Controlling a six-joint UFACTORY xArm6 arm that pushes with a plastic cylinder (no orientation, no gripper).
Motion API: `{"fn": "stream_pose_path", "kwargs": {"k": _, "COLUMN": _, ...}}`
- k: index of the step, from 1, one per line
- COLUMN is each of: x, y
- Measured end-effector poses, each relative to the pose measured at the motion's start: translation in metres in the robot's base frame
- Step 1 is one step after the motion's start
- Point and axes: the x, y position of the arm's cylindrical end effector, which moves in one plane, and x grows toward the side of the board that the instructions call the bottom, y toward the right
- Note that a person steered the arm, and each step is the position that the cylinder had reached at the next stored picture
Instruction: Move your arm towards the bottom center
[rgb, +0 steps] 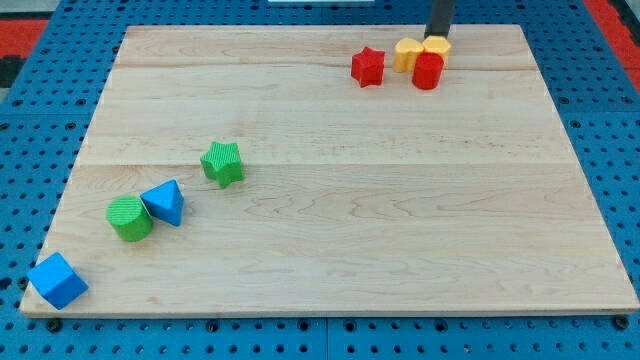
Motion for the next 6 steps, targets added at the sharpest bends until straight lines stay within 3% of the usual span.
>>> {"fn": "stream_pose_path", "kwargs": {"k": 1, "x": -0.003, "y": 0.009}}
{"fn": "stream_pose_path", "kwargs": {"k": 2, "x": 0.018, "y": 0.069}}
{"fn": "stream_pose_path", "kwargs": {"k": 3, "x": 0.102, "y": 0.071}}
{"fn": "stream_pose_path", "kwargs": {"k": 4, "x": 0.224, "y": 0.054}}
{"fn": "stream_pose_path", "kwargs": {"k": 5, "x": 0.38, "y": -0.067}}
{"fn": "stream_pose_path", "kwargs": {"k": 6, "x": 0.38, "y": -0.067}}
